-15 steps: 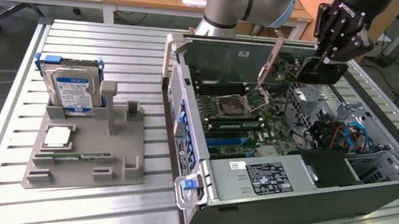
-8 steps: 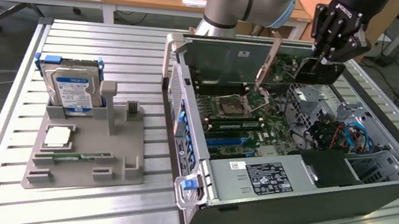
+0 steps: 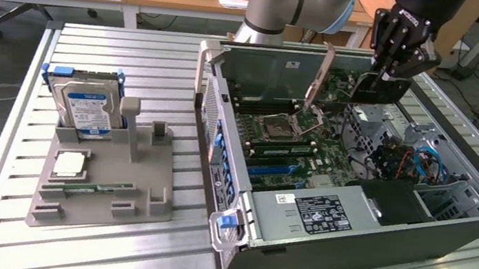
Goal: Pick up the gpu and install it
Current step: 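Insert the gpu into the slot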
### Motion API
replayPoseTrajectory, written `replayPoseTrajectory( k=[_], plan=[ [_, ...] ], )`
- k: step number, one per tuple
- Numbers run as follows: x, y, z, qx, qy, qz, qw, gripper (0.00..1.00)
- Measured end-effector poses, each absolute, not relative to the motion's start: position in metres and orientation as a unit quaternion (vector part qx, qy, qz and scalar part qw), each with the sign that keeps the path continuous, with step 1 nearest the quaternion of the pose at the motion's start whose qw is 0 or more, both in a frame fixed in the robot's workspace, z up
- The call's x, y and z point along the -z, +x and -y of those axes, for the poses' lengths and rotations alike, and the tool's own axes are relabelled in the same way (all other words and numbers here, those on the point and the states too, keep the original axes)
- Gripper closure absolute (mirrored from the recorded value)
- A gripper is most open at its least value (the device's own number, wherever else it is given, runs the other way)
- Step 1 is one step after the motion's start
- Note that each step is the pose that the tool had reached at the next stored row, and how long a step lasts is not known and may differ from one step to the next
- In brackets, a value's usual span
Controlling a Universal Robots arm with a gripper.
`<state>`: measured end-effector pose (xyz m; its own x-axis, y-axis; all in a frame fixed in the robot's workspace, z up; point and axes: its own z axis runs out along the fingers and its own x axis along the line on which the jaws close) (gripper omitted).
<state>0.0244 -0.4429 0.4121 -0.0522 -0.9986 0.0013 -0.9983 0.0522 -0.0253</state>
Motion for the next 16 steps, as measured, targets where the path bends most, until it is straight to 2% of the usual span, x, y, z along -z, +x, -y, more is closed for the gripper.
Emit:
replayPoseTrajectory(
  k=[16],
  plan=[
    [-0.4, 0.024, 0.443, 0.01, -0.688, -0.725, 0.008, 0.74]
  ],
)
